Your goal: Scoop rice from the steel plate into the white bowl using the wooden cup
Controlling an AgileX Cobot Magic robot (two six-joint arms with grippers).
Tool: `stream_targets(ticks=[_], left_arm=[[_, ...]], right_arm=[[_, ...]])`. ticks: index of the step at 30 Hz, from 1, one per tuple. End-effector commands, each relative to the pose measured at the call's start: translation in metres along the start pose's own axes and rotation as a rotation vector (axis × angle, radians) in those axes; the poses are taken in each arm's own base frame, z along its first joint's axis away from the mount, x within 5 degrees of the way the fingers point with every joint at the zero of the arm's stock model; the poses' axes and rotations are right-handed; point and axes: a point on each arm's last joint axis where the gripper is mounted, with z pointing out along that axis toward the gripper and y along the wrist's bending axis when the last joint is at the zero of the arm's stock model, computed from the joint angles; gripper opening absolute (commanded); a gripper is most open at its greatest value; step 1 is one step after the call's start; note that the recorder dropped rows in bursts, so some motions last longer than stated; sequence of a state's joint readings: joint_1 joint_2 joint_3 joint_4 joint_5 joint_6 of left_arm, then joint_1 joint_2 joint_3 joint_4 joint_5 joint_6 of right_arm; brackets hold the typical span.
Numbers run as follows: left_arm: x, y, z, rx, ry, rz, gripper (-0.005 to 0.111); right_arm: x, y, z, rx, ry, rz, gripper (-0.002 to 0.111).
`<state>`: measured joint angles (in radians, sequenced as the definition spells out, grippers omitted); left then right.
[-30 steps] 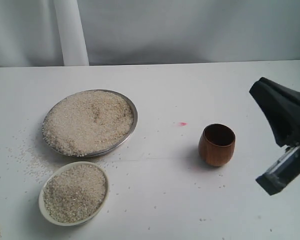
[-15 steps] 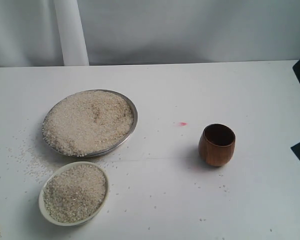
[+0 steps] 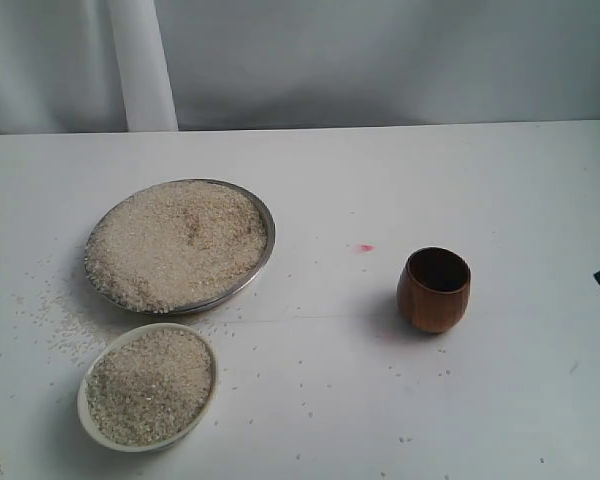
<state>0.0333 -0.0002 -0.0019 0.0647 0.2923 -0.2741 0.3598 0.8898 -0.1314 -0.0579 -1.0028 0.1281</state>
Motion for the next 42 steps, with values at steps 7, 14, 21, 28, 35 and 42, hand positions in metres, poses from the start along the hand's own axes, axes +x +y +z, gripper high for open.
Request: stream_targets(ticks=[7, 14, 21, 28, 35, 42], left_arm=[[0.0, 0.0, 0.0, 0.007, -0.003, -0.004, 0.0], [0.0, 0.0, 0.0, 0.007, -0.003, -0.004, 0.0], [0.0, 0.0, 0.0, 0.007, -0.003, -0.004, 0.0], [0.0, 0.0, 0.0, 0.007, -0.003, -0.004, 0.0], [0.0, 0.0, 0.0, 0.007, -0.003, -0.004, 0.0], [0.0, 0.0, 0.0, 0.007, -0.003, -0.004, 0.0]], right_arm=[[0.002, 0.003, -0.008, -0.037, 0.086, -0.251, 0.0], [-0.016, -0.016, -0.038, 0.182, 0.141, -0.257, 0.0], [-0.02, -0.023, -0.067, 0.328, 0.228, -0.279, 0.0], [-0.016, -0.023, -0.094, 0.453, 0.327, -0.252, 0.0], [-0.015, -0.02, -0.104, 0.484, 0.331, -0.231, 0.0], [-0.012, -0.02, -0.108, 0.492, 0.371, -0.245, 0.0]])
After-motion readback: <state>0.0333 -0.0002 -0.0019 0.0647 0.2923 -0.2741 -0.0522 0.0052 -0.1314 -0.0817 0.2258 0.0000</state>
